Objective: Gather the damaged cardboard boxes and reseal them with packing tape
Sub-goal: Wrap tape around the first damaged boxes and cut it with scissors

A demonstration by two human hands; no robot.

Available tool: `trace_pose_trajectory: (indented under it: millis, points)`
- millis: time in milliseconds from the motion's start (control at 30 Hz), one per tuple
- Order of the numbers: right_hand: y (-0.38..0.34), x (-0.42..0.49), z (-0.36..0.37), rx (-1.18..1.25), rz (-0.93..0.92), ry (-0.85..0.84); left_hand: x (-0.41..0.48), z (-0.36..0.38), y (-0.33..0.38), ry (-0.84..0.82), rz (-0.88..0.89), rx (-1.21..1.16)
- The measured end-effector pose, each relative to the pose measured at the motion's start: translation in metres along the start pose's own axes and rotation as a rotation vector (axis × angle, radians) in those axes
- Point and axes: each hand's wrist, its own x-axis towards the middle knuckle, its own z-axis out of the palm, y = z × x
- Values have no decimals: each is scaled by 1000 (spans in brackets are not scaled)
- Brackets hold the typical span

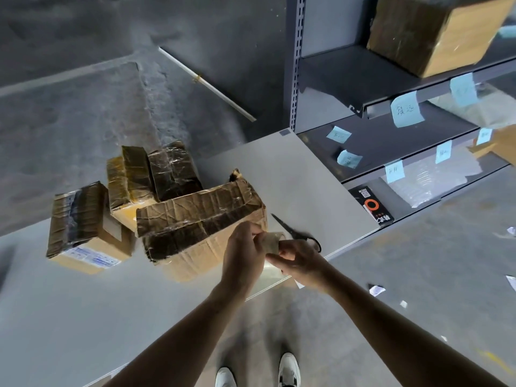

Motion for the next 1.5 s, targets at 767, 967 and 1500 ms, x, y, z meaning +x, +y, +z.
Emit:
trace_pose_trajectory:
  millis: [767, 967, 1500]
  points:
    - [-45, -2, 8, 473, 219, 268, 18, -24, 7, 137, 245, -26]
    - [-53, 0, 8, 427, 82, 344, 18, -27, 3, 135, 330, -68]
    - [-66, 28, 35, 312, 99, 258, 73, -152, -95, -479, 47, 621]
